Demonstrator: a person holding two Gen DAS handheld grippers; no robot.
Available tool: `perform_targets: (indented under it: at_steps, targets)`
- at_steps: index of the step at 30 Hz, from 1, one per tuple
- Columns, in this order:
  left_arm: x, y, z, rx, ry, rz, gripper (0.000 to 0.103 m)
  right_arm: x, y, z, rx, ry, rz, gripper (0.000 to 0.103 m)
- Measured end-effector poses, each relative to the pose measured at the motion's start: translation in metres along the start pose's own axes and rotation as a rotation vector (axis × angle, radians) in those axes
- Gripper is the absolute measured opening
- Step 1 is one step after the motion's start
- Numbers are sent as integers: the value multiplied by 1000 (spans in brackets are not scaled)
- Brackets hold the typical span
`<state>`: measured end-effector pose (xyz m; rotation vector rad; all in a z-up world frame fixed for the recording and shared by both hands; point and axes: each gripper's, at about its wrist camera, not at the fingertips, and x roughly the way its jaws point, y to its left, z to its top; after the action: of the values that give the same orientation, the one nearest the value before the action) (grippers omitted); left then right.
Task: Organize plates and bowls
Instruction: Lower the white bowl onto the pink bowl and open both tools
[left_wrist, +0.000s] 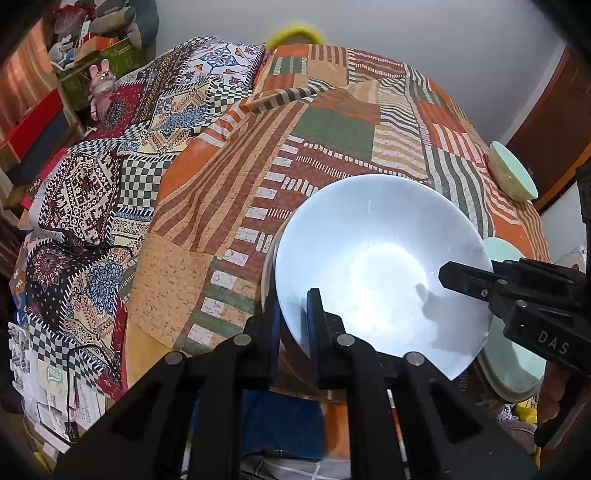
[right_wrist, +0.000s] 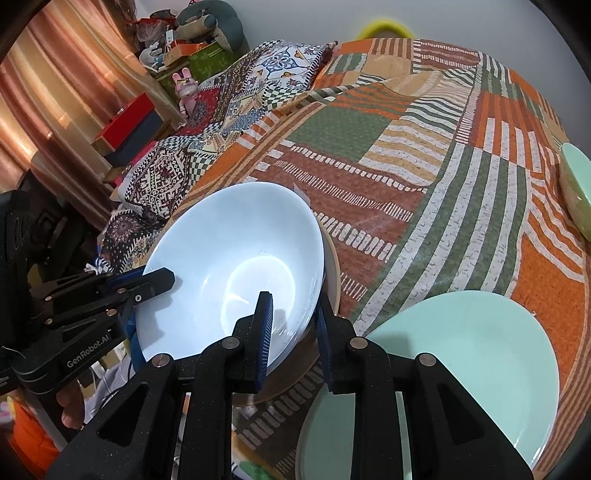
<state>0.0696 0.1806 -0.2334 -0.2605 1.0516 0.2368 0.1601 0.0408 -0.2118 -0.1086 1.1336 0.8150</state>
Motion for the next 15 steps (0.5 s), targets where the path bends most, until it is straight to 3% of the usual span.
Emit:
perform_targets:
  at_steps: [6,11,15]
  targets:
    - [2,1,0,-8,4,-3,12,-4,-1,1,-4,-3,3,22]
    - [3,-2,-1,4,0,14,12,-13,-2,0,-29,-40,-46,23]
    - [3,-5,0,22,2,39,12,-16,-3,0,-26,-48,-12,23]
